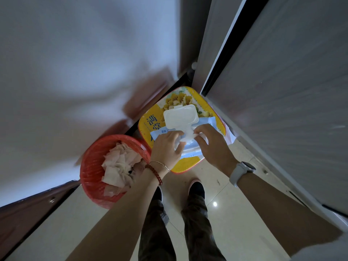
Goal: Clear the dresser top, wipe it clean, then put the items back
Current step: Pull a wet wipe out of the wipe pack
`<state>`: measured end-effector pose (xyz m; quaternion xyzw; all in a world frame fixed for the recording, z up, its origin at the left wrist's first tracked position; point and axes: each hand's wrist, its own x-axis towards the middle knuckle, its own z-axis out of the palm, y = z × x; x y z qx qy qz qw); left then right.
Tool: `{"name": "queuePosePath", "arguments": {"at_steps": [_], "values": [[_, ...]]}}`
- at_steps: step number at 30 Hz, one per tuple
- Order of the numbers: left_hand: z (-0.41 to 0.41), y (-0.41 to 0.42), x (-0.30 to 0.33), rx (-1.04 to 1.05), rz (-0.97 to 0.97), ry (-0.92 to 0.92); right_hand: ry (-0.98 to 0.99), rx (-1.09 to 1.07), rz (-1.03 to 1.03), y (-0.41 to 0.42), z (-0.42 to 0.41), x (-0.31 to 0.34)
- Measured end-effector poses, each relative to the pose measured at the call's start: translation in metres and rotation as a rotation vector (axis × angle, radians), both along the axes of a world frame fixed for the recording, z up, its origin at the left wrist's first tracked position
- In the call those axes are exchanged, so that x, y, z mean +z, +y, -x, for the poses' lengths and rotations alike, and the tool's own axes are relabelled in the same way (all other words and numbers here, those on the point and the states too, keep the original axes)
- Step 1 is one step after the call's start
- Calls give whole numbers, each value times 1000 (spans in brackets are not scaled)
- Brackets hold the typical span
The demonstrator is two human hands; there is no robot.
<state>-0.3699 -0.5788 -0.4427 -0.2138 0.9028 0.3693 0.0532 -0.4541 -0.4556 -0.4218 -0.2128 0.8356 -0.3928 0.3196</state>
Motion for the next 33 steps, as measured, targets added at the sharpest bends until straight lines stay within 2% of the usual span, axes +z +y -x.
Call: {"name": "queuePosePath", "arguments": {"at_steps": [7, 11, 12, 14, 18, 21, 23, 26, 28, 31, 33], "values": [[0, 3, -11, -89, 108, -165, -85, -217, 118, 8, 2, 23], [3, 5, -9, -134, 130, -300, 12, -507, 237, 10, 16, 44], [4, 5, -8, -136, 123, -314, 49, -563, 259, 12, 23, 49], [6, 7, 0, -46, -11, -245, 85, -594, 255, 14, 32, 54], [10, 11, 40, 234, -324, -44, 25, -492, 180, 19, 31, 68], [4, 14, 83, 274, -582, 8, -43, -340, 149, 16, 20, 95], [-5, 17, 113, 219, -716, 24, -127, -188, 163, 15, 10, 121], [-22, 15, 154, 140, -777, -31, -284, 22, 129, 12, 0, 169], [-34, 11, 184, 150, -764, -21, -291, 14, 143, 10, -4, 201], [-57, 6, 234, 334, -712, 90, -178, -89, 176, 3, -9, 243], [-74, 2, 263, 539, -836, 214, -238, -98, 201, -6, -18, 265]]}}
